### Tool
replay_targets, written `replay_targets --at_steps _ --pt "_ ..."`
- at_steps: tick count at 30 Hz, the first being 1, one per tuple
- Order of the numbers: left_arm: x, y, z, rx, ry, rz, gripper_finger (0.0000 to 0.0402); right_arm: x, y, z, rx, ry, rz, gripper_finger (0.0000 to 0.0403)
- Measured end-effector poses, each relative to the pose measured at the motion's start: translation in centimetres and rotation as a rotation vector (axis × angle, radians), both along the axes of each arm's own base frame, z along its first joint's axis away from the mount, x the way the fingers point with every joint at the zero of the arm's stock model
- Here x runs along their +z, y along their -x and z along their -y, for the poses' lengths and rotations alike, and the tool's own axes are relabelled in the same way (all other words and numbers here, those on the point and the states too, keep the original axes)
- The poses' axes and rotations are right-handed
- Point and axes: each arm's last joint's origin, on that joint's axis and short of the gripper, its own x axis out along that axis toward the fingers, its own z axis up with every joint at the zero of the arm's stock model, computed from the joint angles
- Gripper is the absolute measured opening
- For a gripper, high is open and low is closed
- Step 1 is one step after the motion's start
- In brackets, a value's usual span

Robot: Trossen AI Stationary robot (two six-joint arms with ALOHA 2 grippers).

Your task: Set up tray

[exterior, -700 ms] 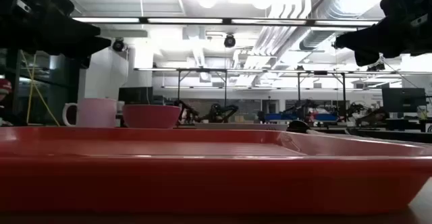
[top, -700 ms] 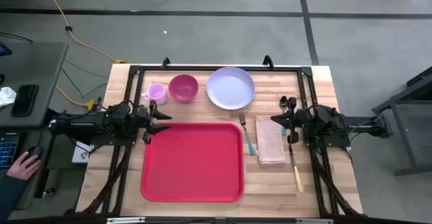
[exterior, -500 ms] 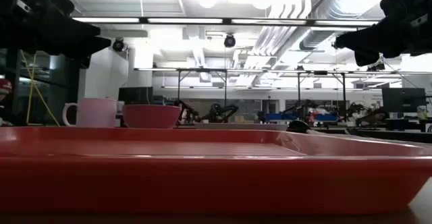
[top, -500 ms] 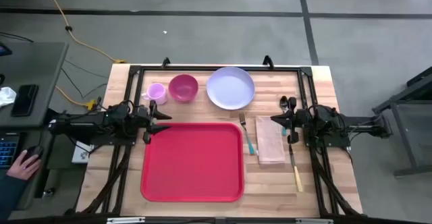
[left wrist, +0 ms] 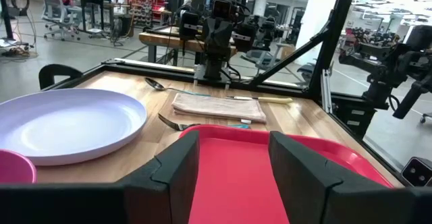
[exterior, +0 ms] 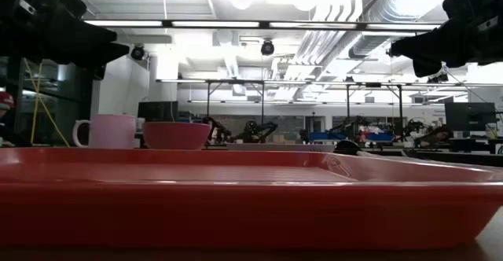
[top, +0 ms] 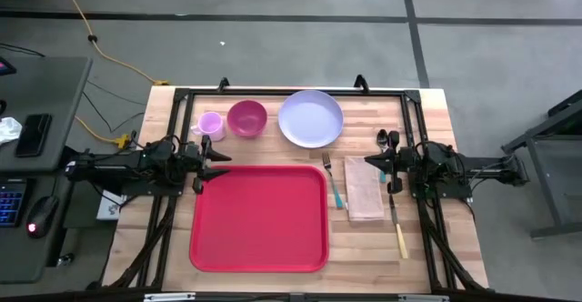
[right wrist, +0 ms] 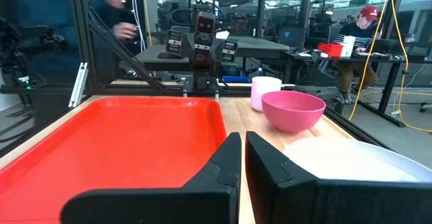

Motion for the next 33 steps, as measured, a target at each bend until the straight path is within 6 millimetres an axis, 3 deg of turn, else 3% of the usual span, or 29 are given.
replay_targets --at_steps 33 --pt "0.06 0.00 -0.16 0.054 -0.010 0.006 0.0211 0.00 0.00 0.00 0.001 0.000 0.000 0.0000"
